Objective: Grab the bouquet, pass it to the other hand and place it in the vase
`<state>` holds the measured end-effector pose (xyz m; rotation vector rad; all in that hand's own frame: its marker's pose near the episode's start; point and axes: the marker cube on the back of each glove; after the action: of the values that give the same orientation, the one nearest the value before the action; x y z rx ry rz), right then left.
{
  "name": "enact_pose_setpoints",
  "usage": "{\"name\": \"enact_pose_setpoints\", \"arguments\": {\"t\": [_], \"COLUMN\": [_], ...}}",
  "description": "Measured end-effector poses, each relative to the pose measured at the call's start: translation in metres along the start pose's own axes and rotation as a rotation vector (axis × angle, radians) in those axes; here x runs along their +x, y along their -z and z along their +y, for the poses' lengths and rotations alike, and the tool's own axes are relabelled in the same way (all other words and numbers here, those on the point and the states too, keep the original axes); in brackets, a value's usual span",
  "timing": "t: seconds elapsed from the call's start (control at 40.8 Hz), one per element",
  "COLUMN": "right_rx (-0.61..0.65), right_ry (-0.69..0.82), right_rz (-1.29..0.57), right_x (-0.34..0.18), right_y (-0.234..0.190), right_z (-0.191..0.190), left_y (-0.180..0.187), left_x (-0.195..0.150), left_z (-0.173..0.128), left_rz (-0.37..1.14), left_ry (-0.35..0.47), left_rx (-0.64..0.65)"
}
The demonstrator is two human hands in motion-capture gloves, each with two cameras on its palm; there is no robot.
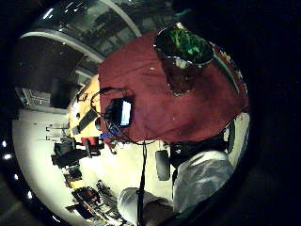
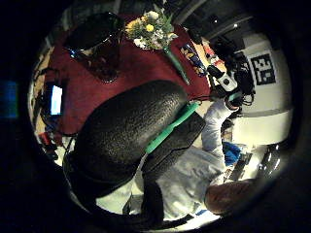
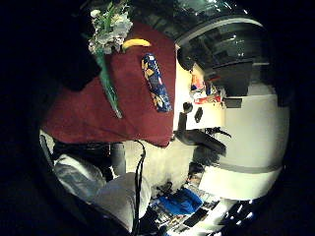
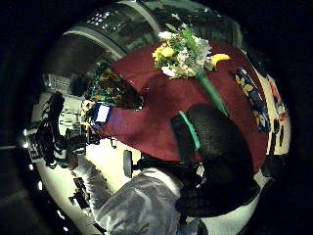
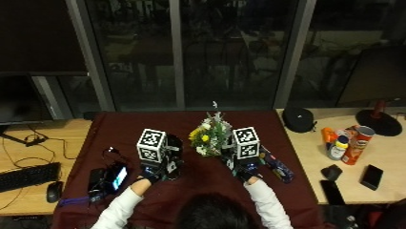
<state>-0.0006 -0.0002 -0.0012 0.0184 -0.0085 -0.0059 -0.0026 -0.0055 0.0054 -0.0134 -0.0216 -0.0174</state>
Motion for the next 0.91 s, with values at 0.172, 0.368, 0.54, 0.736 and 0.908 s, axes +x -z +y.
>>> {"name": "enact_pose_setpoints", "arguments": {"t": [0.172,0.368,0.54,0.736,0.908], "right_rx": [0.069,0.065,0.186,0.101,0.028], "right_ry": [0.016,0.029,0.010,-0.002,-0.099], "right_rz": [-0.005,-0.002,0.002,-0.085,-0.087], "right_x": [0.001,-0.005,-0.009,0.003,0.027], "right_y": [0.006,0.014,0.023,0.051,0.061], "right_z": [0.008,0.011,0.003,0.021,0.017], "left_y": [-0.007,-0.015,-0.016,-0.012,-0.012], "left_x": [0.006,0.007,0.005,0.023,0.038], "left_z": [-0.008,-0.007,-0.016,-0.023,-0.018], "left_rz": [-0.046,-0.024,0.006,0.032,0.014], "left_ry": [-0.010,-0.039,-0.053,-0.113,-0.170], "left_rx": [-0.019,-0.030,-0.010,0.025,0.027]}}
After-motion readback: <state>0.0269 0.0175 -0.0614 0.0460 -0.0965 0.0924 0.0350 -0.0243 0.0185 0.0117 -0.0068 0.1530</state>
